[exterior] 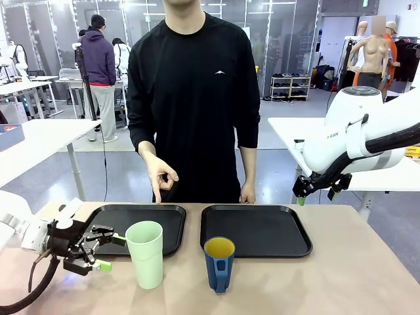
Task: Sort and store the cups by type.
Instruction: Pick up the Reusable plastic cup.
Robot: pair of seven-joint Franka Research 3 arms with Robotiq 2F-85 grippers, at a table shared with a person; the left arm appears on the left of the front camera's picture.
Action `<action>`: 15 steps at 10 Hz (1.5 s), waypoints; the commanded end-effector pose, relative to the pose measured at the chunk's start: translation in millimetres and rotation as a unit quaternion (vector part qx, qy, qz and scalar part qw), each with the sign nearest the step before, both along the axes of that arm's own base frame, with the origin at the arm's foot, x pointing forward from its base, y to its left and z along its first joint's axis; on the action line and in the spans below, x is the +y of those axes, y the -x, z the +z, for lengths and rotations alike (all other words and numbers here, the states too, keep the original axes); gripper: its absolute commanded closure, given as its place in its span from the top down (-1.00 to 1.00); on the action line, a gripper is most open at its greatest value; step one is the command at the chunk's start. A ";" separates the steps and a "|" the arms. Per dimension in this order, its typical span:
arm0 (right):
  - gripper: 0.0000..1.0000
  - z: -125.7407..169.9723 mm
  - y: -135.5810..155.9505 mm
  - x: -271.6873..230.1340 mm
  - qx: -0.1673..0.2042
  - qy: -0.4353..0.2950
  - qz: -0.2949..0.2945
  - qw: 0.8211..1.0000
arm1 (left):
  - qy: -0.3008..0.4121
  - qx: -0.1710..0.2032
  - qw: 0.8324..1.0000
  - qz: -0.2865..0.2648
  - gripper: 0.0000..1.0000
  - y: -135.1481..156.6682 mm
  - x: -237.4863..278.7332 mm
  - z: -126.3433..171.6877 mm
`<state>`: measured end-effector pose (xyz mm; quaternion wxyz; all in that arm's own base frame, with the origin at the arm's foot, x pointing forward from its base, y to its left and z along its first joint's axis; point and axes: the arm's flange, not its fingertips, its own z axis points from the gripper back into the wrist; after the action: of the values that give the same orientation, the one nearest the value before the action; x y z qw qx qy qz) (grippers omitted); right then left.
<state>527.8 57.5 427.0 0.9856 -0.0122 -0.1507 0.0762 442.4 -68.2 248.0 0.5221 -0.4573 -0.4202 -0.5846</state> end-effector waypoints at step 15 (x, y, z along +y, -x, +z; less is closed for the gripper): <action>1.00 0.7 0.3 0.5 -0.001 0.000 0.000 1.000 | 0.080 0.011 0.995 -0.055 1.00 -4.0 -64.8 -48.7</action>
<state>527.8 57.5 427.0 0.9856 -0.0122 -0.1506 0.0762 457.5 -131.3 229.1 0.4759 -0.5220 -0.4240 -0.5668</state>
